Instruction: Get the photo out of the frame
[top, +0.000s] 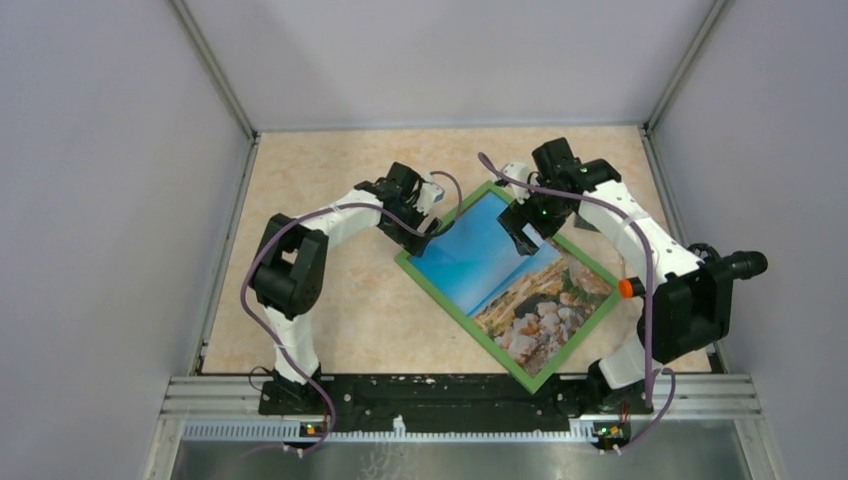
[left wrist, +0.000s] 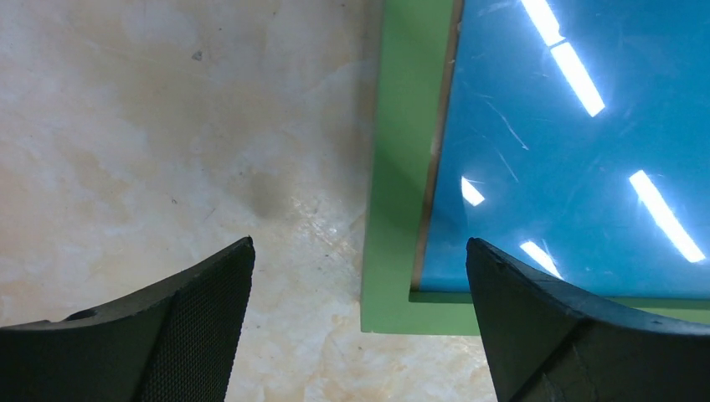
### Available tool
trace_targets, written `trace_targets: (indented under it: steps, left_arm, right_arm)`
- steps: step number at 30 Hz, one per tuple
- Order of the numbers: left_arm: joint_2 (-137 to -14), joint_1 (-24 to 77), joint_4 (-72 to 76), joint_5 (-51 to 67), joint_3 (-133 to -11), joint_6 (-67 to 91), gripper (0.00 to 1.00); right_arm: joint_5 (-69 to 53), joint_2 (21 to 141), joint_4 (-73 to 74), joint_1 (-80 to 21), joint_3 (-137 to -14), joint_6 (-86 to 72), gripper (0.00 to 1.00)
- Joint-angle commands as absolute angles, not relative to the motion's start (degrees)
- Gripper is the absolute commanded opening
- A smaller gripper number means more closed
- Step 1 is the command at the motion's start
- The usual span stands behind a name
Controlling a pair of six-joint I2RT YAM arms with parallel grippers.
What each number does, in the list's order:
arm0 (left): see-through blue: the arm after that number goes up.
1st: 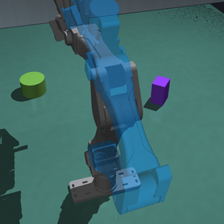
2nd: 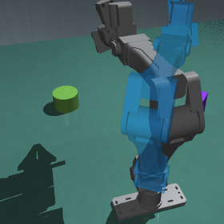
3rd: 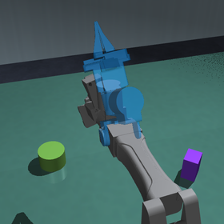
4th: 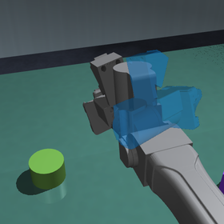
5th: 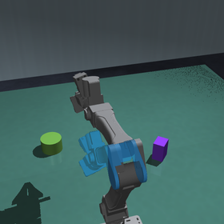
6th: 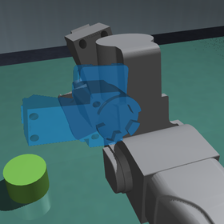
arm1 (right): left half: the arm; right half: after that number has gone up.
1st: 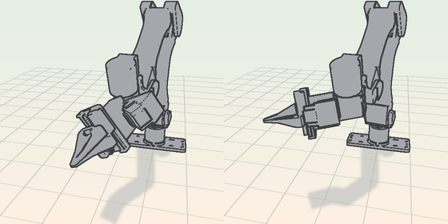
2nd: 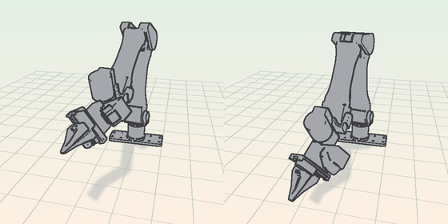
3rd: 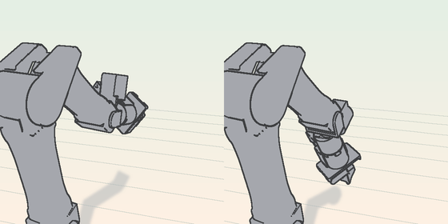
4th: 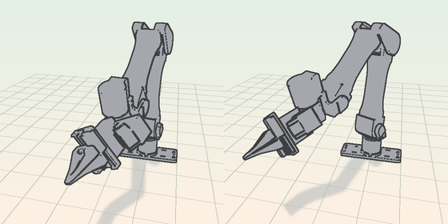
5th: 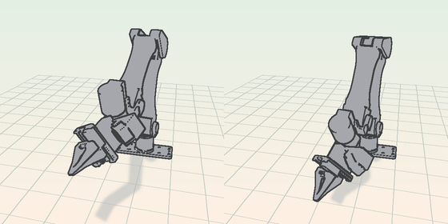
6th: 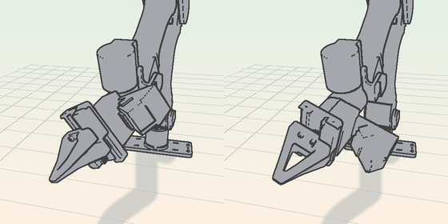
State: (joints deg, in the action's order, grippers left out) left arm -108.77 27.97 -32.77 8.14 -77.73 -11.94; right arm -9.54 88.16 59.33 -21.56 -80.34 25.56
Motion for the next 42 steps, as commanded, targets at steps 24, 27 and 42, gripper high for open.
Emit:
trace_targets:
  steps: [24,27,42]
  left_arm:
    - [-131.32,7.91,-44.70,8.79,-120.51,-29.09,0.99]
    - [-129.07,7.89,-45.90,11.63,-121.59,-27.49,0.99]
    - [-102.75,-0.32,-39.01,24.49,-85.89,-14.24,0.99]
  right_arm:
    - [-19.92,91.94,57.13,-17.94,-79.96,25.63,0.99]
    - [-21.31,94.56,56.00,-17.95,-82.17,24.33,0.99]
    - [-19.16,117.16,47.21,-17.97,-100.56,16.72,0.99]
